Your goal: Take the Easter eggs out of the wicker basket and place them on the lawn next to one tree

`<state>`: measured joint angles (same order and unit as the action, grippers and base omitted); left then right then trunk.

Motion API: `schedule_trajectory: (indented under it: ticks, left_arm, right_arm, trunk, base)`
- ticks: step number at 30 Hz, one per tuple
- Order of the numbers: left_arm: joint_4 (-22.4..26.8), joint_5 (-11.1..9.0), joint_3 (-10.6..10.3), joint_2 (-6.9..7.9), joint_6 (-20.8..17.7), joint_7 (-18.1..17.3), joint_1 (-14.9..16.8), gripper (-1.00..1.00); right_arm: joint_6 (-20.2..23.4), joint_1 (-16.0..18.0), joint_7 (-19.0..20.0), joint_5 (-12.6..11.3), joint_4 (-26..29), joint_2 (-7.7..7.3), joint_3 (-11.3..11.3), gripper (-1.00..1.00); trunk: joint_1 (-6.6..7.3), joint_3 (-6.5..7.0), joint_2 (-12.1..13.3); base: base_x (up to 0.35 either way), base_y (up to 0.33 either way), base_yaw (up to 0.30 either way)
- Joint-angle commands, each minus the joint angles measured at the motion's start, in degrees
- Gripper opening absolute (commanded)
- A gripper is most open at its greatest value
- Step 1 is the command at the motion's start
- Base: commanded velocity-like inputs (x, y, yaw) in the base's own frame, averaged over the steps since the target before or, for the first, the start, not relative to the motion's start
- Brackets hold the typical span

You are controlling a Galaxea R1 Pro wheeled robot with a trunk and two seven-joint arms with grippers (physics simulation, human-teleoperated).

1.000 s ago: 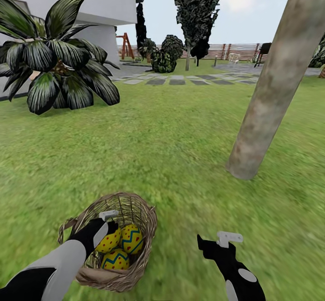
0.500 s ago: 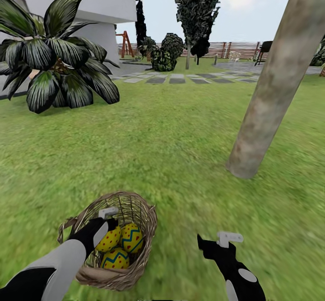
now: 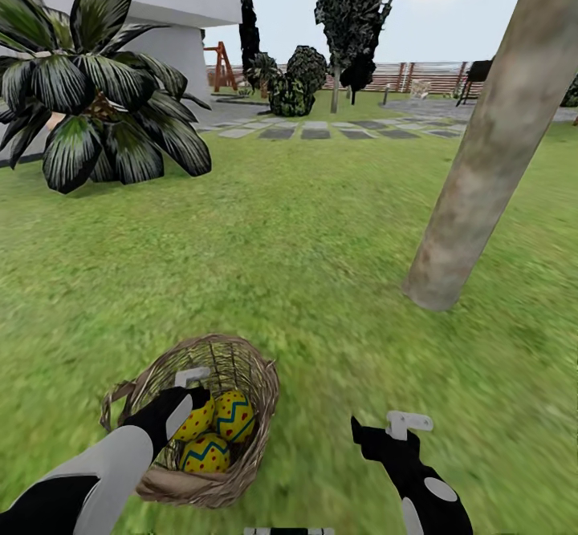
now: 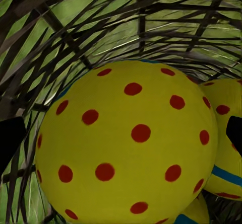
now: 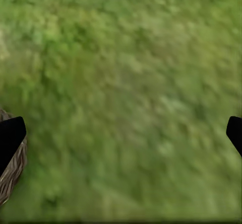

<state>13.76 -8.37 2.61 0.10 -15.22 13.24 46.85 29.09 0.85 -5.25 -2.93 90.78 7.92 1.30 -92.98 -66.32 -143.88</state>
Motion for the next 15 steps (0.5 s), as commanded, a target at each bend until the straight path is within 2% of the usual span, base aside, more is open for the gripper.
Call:
schedule_trajectory:
  ticks: [1,8,15]
  left_arm:
    - [0.1,-0.5,0.1,-0.01,-0.3,0.2,0.0,1.0]
    - [0.1,-0.5,0.1,-0.01,-0.2,0.2,0.0,1.0]
    - [0.2,-0.5,0.1,-0.01,-0.2,0.2,0.0,1.0]
  right_arm:
    - [0.3,0.0,-0.5,-0.3,0.1,-0.01,0.1,1.0]
    - [0.3,0.0,-0.4,-0.3,0.1,-0.01,0.0,1.0]
    - [0.3,0.0,-0.4,-0.3,0.1,-0.01,0.0,1.0]
  trunk:
    - [0.02,-0.05,0.0]
    - [0.02,-0.05,0.0]
    - [-0.17,-1.61,-0.1]
  base:
    - [0.0,0.0,0.0]
    - [0.0,0.0,0.0]
    - [0.0,0.0,0.0]
